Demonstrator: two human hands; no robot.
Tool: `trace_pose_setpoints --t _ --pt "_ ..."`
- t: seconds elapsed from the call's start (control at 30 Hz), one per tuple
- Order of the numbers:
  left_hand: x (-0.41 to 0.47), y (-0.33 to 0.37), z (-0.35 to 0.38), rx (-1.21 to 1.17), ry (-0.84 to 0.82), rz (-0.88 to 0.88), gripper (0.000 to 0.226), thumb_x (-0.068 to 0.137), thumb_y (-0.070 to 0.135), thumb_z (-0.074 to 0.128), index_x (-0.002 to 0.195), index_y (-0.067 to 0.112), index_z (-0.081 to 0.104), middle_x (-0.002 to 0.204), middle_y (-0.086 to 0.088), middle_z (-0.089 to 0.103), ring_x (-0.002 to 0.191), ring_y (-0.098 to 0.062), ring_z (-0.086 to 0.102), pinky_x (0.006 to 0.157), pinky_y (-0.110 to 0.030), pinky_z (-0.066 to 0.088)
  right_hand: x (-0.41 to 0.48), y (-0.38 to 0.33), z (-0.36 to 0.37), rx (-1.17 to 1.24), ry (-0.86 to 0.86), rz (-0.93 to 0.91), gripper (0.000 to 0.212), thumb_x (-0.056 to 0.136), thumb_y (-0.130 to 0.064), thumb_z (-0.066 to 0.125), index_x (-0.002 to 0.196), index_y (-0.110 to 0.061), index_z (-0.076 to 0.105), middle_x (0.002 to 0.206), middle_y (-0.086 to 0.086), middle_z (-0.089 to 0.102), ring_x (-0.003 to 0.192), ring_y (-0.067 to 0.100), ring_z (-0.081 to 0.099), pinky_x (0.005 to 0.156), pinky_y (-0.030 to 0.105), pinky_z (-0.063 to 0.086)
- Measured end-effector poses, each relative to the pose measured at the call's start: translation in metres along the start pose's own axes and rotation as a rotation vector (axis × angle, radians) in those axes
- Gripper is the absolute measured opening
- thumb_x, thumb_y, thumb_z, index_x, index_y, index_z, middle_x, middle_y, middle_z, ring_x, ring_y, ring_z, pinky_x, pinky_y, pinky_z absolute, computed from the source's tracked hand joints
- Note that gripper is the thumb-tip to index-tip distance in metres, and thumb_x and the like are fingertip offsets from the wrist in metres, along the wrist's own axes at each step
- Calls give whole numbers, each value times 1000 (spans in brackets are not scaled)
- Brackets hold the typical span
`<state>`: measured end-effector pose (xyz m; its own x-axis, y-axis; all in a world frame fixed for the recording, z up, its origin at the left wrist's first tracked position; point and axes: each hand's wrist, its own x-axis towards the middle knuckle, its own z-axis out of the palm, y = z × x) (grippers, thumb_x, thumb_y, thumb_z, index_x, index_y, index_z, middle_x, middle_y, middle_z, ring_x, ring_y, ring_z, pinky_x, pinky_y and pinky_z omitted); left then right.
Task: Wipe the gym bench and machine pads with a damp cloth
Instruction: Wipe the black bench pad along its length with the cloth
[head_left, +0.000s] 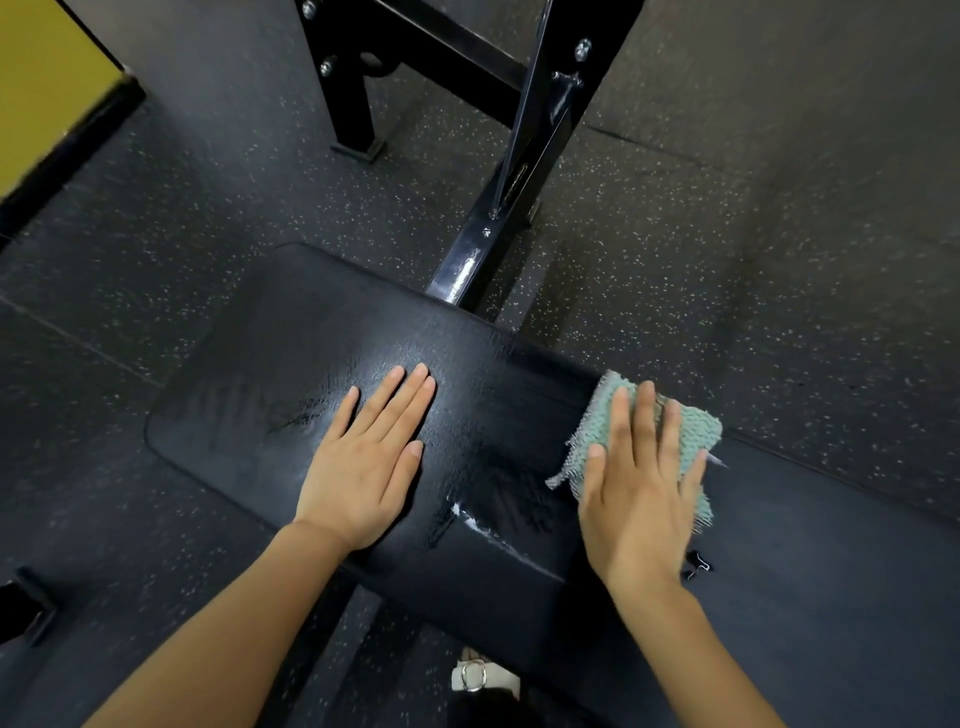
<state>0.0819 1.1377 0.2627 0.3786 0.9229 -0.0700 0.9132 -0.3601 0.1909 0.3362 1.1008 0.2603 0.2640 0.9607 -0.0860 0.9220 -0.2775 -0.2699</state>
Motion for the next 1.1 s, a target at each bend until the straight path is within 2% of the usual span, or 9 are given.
trace_pose_setpoints --t 0.1,0.2,0.27,0.53,0.67,0.8,0.9,1.0,1.1 --pt "0 1 0 1 4 2 55 104 32 22 158 19 20 165 5 17 153 -13 10 124 -37 3 7 -35 9 -16 14 -72 58 101 -35 18 156 -18 22 163 2 17 150 27 15 119 55 12" --pt "0 0 -1 -6 3 8 55 104 31 23 157 18 21 165 5 17 153 -13 10 123 -37 4 13 -74 18 3 -30 -162 59 100 -35 17 157 -20 18 164 0 13 151 25 11 119 51 1" --pt "1 -1 -1 -19 2 9 55 104 31 23 158 18 21 165 5 16 153 -12 9 124 -36 3 14 -87 20 27 -56 -204 59 100 -35 16 157 -22 16 165 -2 10 152 22 7 120 50 1" --pt "0 -7 -2 -58 -32 33 55 105 33 23 158 21 16 166 5 14 153 -12 6 124 -33 0 -39 -17 8 -90 -35 -233 57 102 -34 20 157 -17 21 164 1 18 151 23 16 118 53 24" --pt "3 -21 -7 -49 -74 144 55 105 34 20 158 21 13 165 5 14 153 -12 7 123 -29 1 -62 -22 6 -95 -54 -223 59 100 -33 23 156 -16 22 164 2 20 150 26 18 115 54 20" --pt "6 -28 -10 -33 -69 182 54 105 31 23 158 19 19 165 3 18 153 -13 9 123 -30 5 -89 -44 11 -98 -114 -438 61 95 -33 32 154 -18 31 163 1 23 149 26 23 113 54 21" --pt "6 -28 -9 -37 -76 196 55 104 31 23 158 19 19 165 4 18 153 -13 9 123 -32 6 -92 -46 12 -63 -161 -525 58 96 -34 34 153 -22 34 162 -4 24 149 21 23 114 50 21" --pt "7 -30 -11 -25 -81 208 55 104 31 23 158 19 18 165 5 15 153 -14 7 123 -35 6 -67 -48 10 -57 -173 -535 57 99 -33 32 155 -24 28 163 -6 20 151 18 18 117 49 17" --pt "7 -30 -11 -20 -95 202 56 104 32 21 158 19 16 166 6 13 153 -14 6 123 -39 6 -27 -57 12 -49 -139 -462 56 101 -32 26 156 -24 24 164 -6 17 151 17 13 118 49 15"
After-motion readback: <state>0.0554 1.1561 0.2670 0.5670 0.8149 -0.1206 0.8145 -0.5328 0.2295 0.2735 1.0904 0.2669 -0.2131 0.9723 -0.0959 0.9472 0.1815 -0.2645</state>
